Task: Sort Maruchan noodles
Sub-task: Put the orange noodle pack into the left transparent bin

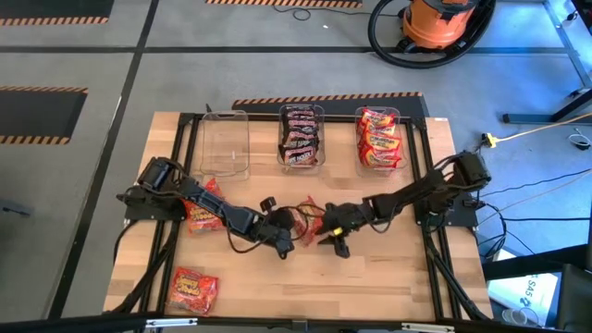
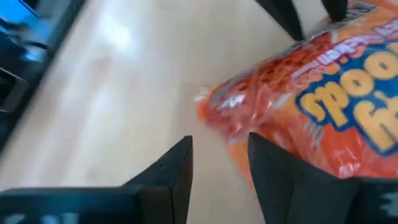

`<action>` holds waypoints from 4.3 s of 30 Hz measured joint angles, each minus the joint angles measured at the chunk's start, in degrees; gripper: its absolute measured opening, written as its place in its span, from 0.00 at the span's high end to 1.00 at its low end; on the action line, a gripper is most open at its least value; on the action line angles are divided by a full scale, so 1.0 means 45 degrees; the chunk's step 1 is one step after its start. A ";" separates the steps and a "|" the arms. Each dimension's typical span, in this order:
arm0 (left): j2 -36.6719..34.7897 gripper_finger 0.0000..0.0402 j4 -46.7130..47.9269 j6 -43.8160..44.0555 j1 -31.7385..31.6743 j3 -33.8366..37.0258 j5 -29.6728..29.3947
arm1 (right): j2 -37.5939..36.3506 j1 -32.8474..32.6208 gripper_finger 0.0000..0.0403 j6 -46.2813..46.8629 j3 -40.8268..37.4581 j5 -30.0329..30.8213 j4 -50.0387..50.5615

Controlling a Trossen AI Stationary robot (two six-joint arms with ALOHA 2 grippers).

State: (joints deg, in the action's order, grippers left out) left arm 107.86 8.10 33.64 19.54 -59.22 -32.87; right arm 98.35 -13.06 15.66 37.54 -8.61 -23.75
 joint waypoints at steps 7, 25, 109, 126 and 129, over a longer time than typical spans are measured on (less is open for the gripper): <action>-0.0779 0.71 -0.0272 0.0153 0.0732 -0.0007 -0.0137 | -0.2029 0.0104 0.47 0.1956 0.0000 0.0378 0.1396; 0.0926 0.71 -0.1870 0.0060 0.0634 -0.0010 -0.0244 | -0.0553 0.3083 0.15 0.4476 0.0012 -0.1390 0.1872; -0.2468 0.42 -0.0888 0.0339 -0.0173 -0.0010 0.5493 | 0.1198 -0.0929 0.66 -0.0916 0.2497 0.2039 -0.1650; -0.2504 0.64 -0.0360 -0.0373 0.0214 0.0112 0.5439 | -0.2524 -0.0878 0.35 -0.0330 0.2472 0.0671 0.6402; -0.2498 0.64 -0.0965 -0.0580 0.0465 0.0091 0.4703 | -0.3269 -0.1069 0.36 0.0132 0.2260 0.1436 0.8053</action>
State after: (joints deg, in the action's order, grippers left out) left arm 96.62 3.76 31.03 21.64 -58.81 -11.70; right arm 83.64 -17.87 16.25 47.71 -2.15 12.49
